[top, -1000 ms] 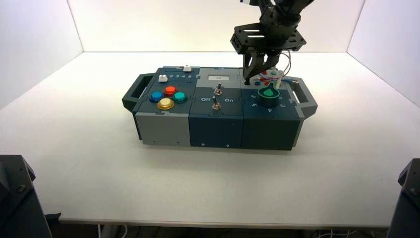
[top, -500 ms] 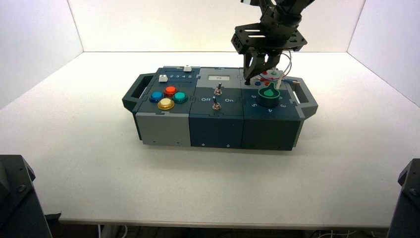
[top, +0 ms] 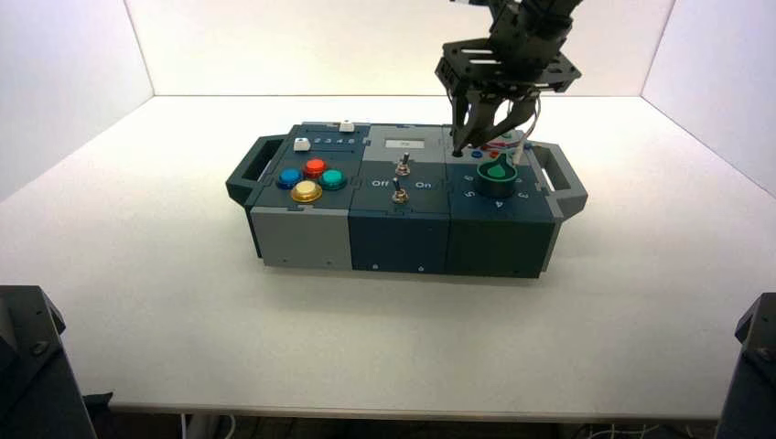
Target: Insert the black wire.
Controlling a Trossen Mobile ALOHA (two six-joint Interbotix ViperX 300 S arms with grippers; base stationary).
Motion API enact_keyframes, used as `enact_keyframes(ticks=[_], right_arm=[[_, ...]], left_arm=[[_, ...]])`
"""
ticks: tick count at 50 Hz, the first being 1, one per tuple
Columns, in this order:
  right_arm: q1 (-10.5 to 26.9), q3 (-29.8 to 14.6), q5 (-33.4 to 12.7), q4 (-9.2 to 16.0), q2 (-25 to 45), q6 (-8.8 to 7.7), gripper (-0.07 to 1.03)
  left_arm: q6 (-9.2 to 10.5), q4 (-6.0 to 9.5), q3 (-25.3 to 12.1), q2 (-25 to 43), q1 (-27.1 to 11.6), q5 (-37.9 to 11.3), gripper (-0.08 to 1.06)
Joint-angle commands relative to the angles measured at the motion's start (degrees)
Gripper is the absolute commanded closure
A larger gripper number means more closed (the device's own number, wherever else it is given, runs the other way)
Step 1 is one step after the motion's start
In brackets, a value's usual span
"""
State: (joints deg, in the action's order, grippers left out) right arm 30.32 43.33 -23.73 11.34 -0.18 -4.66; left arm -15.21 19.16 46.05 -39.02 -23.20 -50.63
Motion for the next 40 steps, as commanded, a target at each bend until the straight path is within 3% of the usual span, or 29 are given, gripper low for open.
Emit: enact_keyframes(ticks=[1,25,40], right_arm=[[0.18,-1.23,-0.62,0.26,-3.34,0.09,0.58],[0.18,-0.35,-10.11,0.7,-15.21,0.35,0.58],[0.18,0.44,-16.44,0.62,-18.54,0.26,0.58]], left_arm=[[0.18,0.0,-1.58,-0.53,0.0,0.0,1.01],[0.09,0.0,-1.85,0.35,0.09,-0.97,1.01],[0.09,0.0,-1.67,2.37,0.0,-1.49,1.01]])
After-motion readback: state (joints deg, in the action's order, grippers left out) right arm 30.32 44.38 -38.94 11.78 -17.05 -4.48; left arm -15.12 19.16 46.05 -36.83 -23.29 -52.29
